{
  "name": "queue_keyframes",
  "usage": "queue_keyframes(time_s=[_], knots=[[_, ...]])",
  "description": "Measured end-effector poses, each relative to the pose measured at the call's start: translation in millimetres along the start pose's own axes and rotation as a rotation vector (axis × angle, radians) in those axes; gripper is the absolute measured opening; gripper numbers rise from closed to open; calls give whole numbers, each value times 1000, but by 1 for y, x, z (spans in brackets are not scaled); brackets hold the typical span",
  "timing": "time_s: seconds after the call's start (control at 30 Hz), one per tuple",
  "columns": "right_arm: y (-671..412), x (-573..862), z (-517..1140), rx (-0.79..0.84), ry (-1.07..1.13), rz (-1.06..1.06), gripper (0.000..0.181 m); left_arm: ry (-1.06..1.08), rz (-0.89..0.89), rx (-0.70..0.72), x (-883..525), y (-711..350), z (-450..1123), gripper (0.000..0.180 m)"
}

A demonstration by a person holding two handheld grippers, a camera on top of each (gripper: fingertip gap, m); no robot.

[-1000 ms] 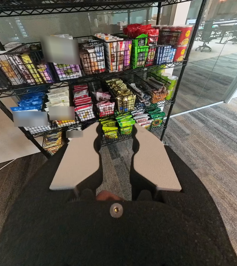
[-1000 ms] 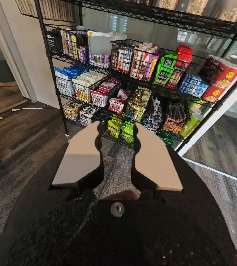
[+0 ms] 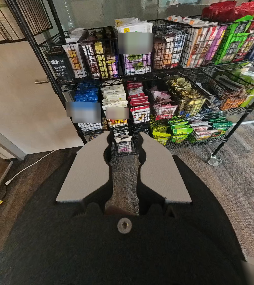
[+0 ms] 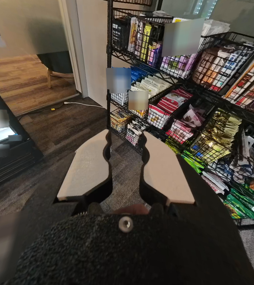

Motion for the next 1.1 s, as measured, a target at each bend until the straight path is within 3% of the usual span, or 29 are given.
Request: queue_keyframes(time_s=[0.5, 1.1], knots=[[-9, 51, 92, -3, 28, 104, 36, -18, 74, -7, -71, -55, 116, 31], [-27, 66, 123, -21, 328, 160, 35, 249, 119, 39, -88, -66, 215, 30]])
Point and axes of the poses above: each gripper's, where its closed fingertips meet, z out along the fingers, y out of its underside, x = y × z across the jaws, the point moved 4 cm from there along -z, back along the fingers, and after that the axes turned 4 degrees about -y, right-handed, at the moved point
